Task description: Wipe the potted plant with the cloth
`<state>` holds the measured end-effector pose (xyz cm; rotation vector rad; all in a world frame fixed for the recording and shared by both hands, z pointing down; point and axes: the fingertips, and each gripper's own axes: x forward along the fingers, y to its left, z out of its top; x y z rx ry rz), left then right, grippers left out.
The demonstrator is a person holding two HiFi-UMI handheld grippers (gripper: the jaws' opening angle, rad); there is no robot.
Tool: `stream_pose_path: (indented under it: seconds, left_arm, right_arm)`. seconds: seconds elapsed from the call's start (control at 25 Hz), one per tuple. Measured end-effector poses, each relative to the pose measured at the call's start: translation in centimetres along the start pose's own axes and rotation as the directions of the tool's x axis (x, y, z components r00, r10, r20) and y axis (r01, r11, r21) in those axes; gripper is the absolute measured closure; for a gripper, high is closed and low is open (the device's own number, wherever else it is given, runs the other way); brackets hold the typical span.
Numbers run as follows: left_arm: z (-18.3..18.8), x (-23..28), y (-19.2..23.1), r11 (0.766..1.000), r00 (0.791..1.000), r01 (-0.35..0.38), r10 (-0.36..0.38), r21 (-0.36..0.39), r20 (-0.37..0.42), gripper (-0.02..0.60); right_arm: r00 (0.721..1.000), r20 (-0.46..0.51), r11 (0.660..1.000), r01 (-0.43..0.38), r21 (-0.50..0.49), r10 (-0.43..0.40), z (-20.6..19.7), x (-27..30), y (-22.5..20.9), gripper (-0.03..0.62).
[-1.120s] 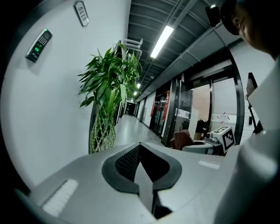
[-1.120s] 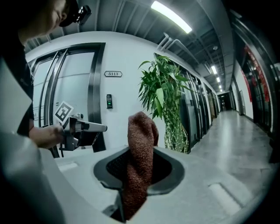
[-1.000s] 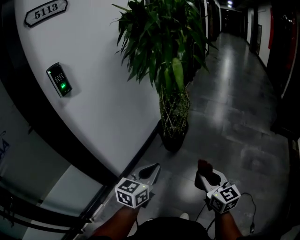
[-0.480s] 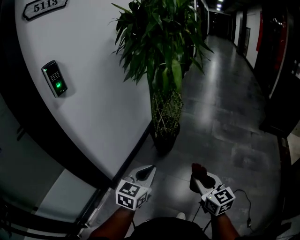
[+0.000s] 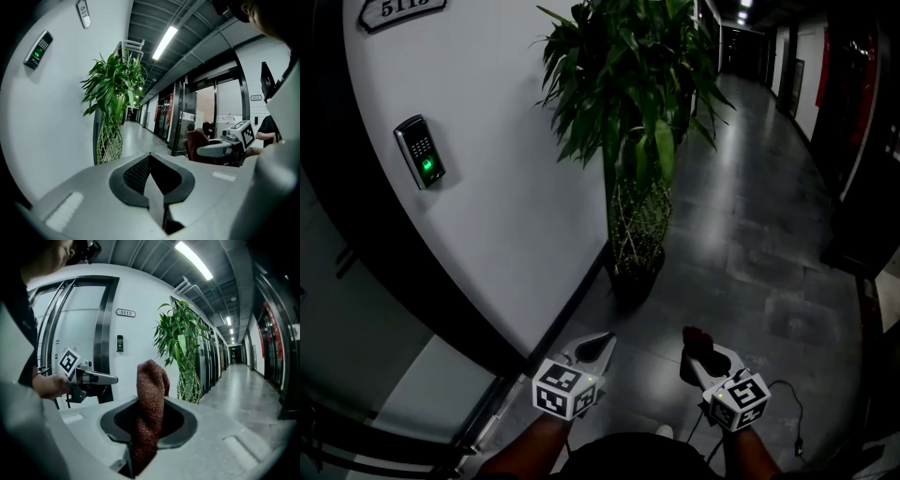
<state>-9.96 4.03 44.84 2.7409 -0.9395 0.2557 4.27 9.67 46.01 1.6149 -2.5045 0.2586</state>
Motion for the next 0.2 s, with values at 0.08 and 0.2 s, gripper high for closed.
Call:
stream_pose_path:
  seconds: [0.08,0.2]
  left_arm:
    - [0.11,-0.18,0.04,1.000,1.000,-0.001,0.001,0.002,0.002,0.565]
    - [0.20,-0.38,0.21,1.000,1.000,-0.005,0.005,0.001,0.007,0.565]
  right_arm:
    - [1.000,-0.002,1.000,-0.004,-0.005,0.004,0.03,0.14,0.34,0.525]
    - [1.000,-0.005,1.000,-0.005,-0.009,0.005,0.03,0.27,0.64,0.525]
